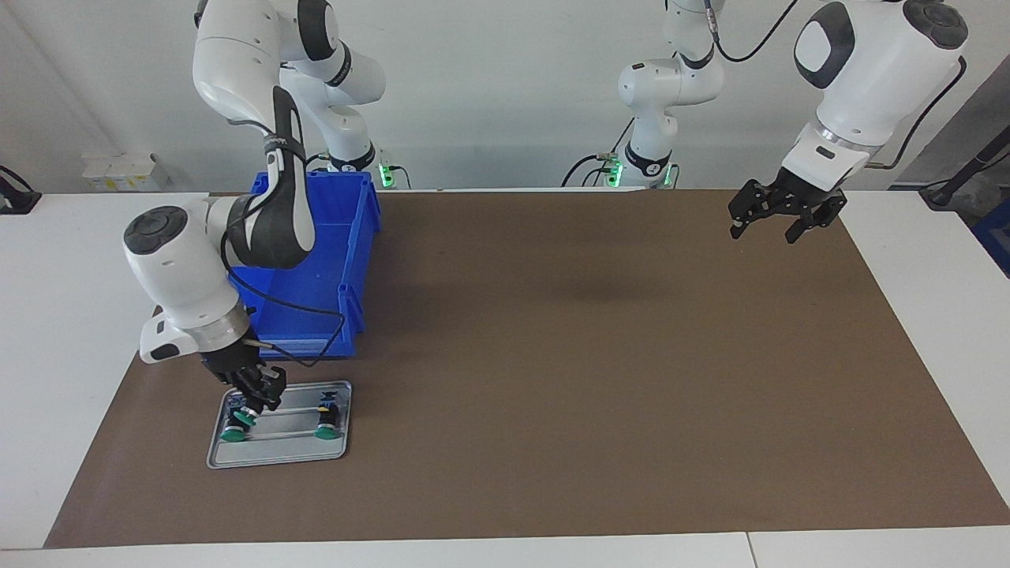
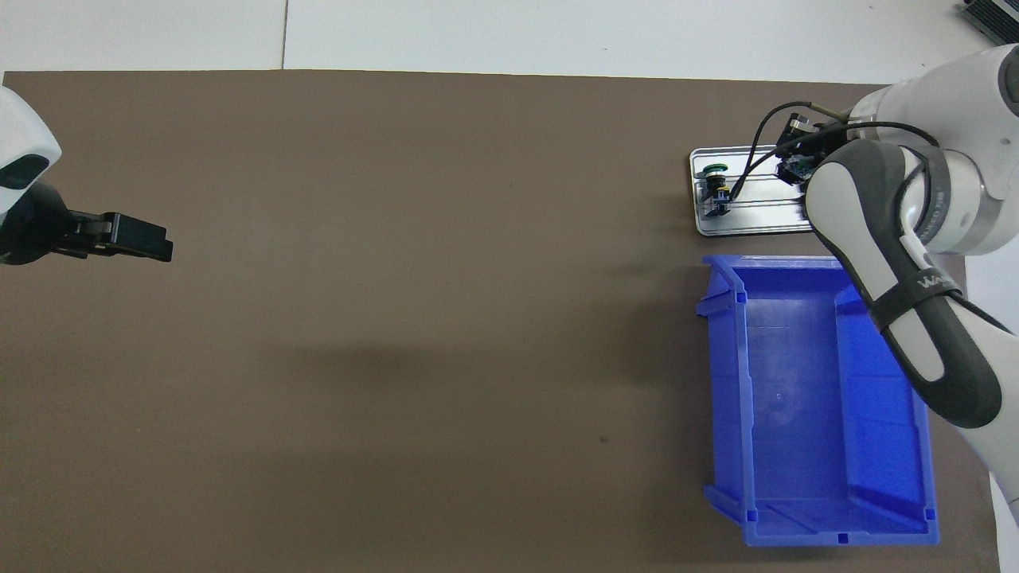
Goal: Place and press button with both arms
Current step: 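Carry the green button with the right gripper and set it mid-table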
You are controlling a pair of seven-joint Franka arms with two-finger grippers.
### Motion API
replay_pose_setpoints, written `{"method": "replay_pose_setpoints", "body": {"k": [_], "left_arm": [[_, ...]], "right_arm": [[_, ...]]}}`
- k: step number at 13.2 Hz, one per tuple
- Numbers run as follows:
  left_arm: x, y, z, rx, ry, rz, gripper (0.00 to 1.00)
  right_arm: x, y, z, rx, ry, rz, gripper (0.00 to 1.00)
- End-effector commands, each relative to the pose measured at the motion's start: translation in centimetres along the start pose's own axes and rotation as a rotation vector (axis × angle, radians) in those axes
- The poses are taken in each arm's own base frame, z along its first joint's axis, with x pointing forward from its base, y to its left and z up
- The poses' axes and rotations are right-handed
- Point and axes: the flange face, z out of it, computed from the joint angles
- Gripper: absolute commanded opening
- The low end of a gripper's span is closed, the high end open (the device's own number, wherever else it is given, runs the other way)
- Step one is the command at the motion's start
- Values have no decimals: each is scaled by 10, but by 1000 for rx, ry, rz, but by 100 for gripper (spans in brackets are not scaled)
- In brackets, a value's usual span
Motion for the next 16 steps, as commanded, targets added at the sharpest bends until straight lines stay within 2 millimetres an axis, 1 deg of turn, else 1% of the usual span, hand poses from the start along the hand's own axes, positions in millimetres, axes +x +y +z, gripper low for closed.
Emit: {"method": "replay_pose_setpoints", "body": {"k": [1, 3, 5, 7, 8, 9, 10, 12, 13, 14, 15, 16], "left_arm": [[-8, -5, -2, 25, 11, 13, 100], [-8, -6, -3, 25, 16, 9, 100], [-8, -9, -2, 23, 10, 4, 100], [-8, -10, -3, 24, 12, -1, 100], [-8, -10, -3, 25, 12, -1, 100], [-9, -10, -3, 25, 13, 1, 100], [-8, -9, -3, 24, 14, 2, 100], [-8, -4, -2, 25, 9, 12, 100], [-9, -2, -3, 23, 8, 13, 100], [-8, -2, -3, 23, 11, 13, 100], [-8, -2, -3, 23, 11, 13, 100], [-9, -2, -2, 23, 8, 13, 100]], "right_arm": [[-24, -31, -32, -33, -10, 263, 0], [-51, -60, -45, -62, -7, 470, 0], [-100, -114, -47, -76, 0, 573, 0], [-136, -148, -51, -74, 14, 682, 0], [-161, -171, -52, -70, 9, 680, 0], [-191, -194, -47, -71, 1, 684, 0], [-219, -217, -41, -68, 5, 741, 0], [-259, -245, -30, -59, 30, 812, 0], [-284, -259, -23, -66, 28, 817, 0], [-315, -274, -6, -88, 26, 821, 0], [-343, -286, 21, -120, 44, 835, 0], [-366, -304, 36, -115, 73, 855, 0]]}}
